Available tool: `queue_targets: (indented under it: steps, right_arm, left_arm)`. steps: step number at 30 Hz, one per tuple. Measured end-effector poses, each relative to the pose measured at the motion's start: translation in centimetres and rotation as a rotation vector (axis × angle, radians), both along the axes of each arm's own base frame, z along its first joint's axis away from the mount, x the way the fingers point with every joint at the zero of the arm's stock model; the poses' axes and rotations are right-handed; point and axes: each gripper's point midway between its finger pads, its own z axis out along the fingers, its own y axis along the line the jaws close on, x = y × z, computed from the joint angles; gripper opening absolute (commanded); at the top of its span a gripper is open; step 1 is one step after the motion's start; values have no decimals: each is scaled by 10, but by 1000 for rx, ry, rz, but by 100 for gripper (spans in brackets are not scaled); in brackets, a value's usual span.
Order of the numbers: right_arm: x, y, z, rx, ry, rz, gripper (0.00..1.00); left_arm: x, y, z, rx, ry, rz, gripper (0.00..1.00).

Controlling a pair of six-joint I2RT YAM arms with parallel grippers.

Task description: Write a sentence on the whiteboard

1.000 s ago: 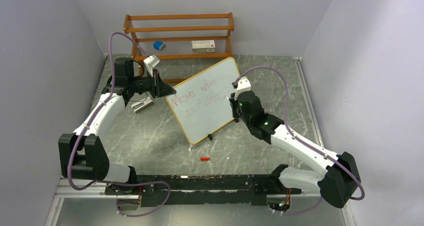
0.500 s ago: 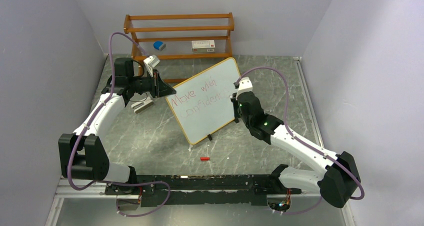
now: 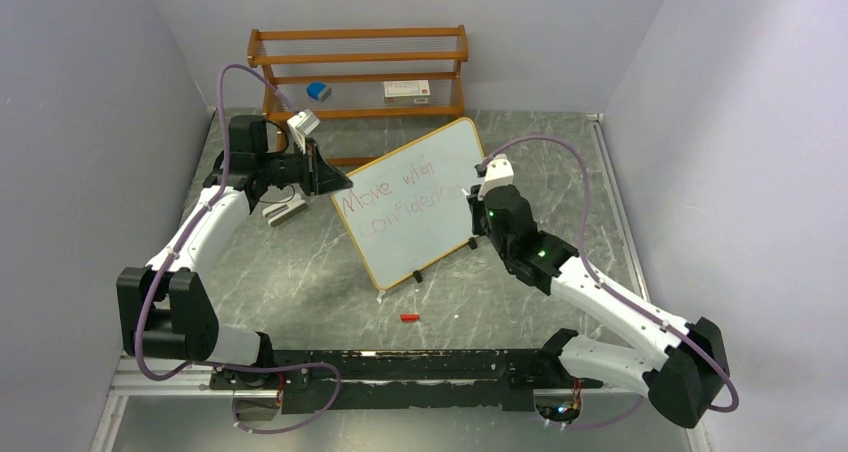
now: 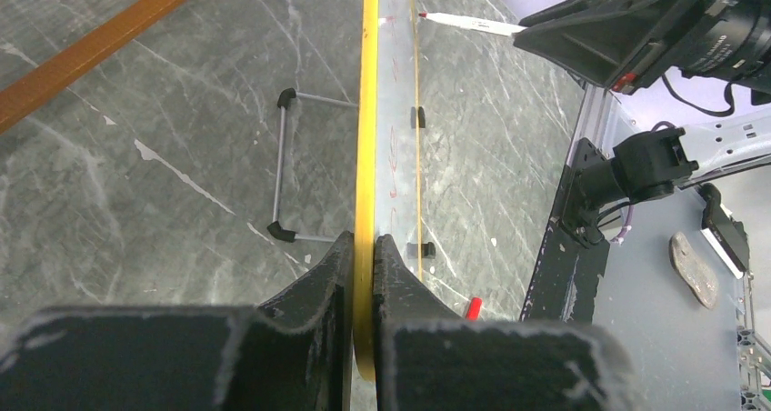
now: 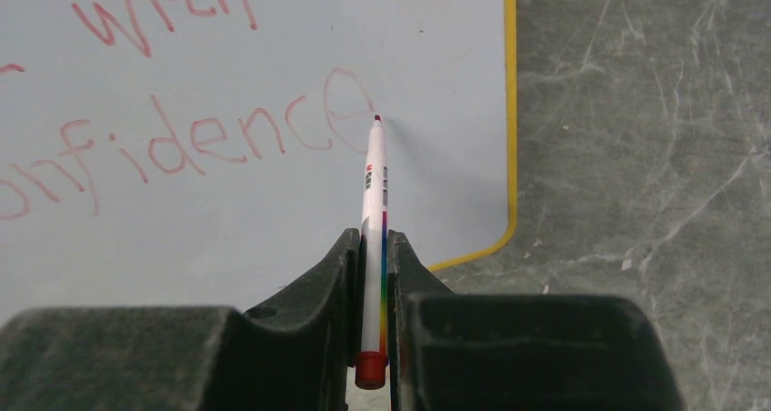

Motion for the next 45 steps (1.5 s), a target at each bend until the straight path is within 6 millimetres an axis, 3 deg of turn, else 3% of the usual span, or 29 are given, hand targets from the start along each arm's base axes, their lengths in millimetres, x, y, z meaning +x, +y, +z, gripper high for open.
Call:
queue_targets:
  steps: [5, 10, 27, 39, 45]
  right_arm:
    - [-11, 3, 11, 29, -15, 26, 0]
    - [-27, 12, 8, 21, 3, 70, 0]
    - [-91, 69, -2, -33, 5, 237, 0]
    - [-119, 101, -25, -86, 11, 319, 0]
    - [-124, 113, -33, -98, 3, 333, 0]
  left_arm:
    - [0, 0, 0, 0, 0, 0, 5]
    - [0, 0, 0, 0, 0, 0, 5]
    - [0, 0, 0, 0, 0, 0, 5]
    - [0, 0, 0, 0, -1, 0, 5]
    - [0, 0, 0, 1, -1, 1, 5]
